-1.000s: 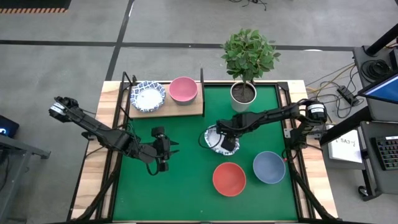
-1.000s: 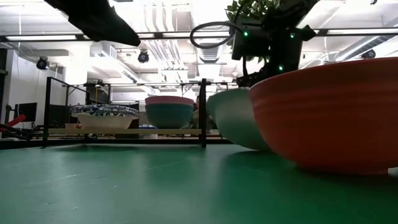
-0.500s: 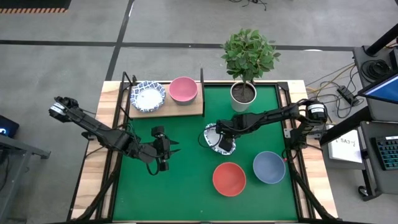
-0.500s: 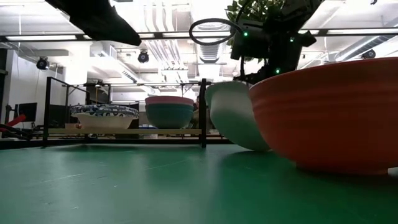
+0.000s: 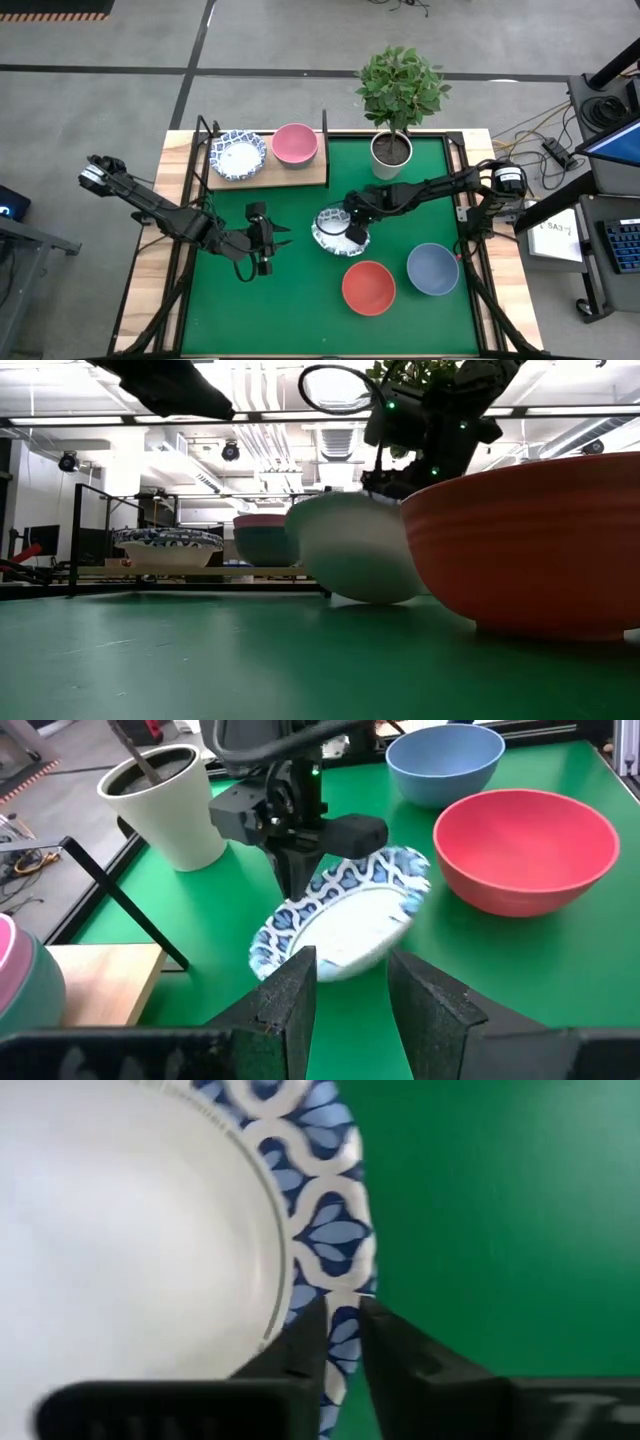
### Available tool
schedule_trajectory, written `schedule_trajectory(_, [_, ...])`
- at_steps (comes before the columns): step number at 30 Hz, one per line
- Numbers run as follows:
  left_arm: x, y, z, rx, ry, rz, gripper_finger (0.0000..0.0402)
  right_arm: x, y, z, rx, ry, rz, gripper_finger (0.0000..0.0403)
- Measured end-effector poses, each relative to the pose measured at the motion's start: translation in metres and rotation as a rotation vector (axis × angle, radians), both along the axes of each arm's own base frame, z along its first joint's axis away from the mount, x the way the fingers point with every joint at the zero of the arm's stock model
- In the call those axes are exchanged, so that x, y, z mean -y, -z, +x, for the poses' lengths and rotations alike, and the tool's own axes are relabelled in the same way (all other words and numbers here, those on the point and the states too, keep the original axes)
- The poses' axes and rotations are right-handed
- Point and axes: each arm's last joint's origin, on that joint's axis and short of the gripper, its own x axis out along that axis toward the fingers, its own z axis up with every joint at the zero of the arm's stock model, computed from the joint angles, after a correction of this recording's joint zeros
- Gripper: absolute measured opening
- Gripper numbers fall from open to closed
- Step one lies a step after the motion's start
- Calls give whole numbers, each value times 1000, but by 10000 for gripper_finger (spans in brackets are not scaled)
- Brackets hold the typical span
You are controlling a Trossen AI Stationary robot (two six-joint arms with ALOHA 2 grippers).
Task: Place and stack bowls onto a shelf
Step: Stack the white and blue bowl on top of the white and blue bowl
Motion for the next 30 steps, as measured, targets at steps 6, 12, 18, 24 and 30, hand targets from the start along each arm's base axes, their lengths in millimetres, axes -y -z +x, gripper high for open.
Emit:
schedule_trajectory(6, [1, -5, 2, 54, -9, -27, 107, -1, -6, 8, 96, -46, -38, 11])
schedule_trajectory(12, [1, -7, 3, 89, -30, -85, 107, -10, -16, 20, 242, -119, -115, 9])
schedule_trajectory(18, [3, 0, 7, 84, -76, -166, 120, -30, -29, 33, 397, -176, -295, 9])
schedule_trajectory(24, [7, 24, 24, 30, -117, -180, 153, -49, -36, 33, 430, -241, -401, 8])
schedule_trajectory(30, [0, 52, 47, -6, -171, -171, 180, -47, -46, 22, 381, -246, -392, 8])
